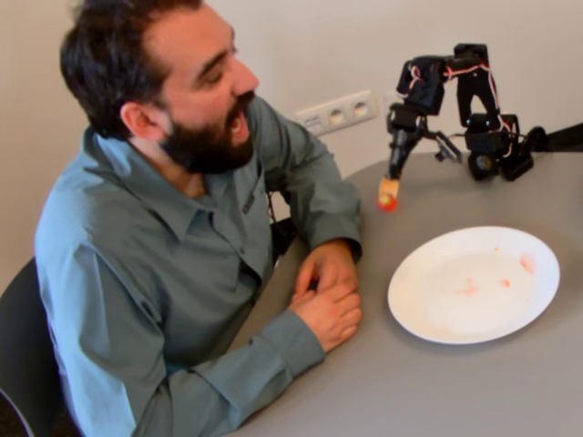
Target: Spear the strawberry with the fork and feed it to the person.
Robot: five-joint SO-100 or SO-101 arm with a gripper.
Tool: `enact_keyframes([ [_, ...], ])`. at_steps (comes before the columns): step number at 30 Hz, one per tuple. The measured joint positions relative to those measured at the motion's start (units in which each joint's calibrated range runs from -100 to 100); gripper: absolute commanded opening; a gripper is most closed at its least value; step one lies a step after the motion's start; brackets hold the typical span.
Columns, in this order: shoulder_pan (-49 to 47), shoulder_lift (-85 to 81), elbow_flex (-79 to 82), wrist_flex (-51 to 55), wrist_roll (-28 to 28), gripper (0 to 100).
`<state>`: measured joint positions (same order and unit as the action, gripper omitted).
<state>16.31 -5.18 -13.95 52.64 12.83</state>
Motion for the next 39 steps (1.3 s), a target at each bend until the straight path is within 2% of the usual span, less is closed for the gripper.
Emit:
enact_keyframes([
  [5,4.9,0.1,-0.7,-7.8,5.1,1],
  [14,8.5,2.2,-1.1,-15.2,9.5,1],
  [31,11.2,4.4,-6.1,-13.5,10.9,1],
  [39,12.6,3.8,-6.1,-13.6,14.1,1],
])
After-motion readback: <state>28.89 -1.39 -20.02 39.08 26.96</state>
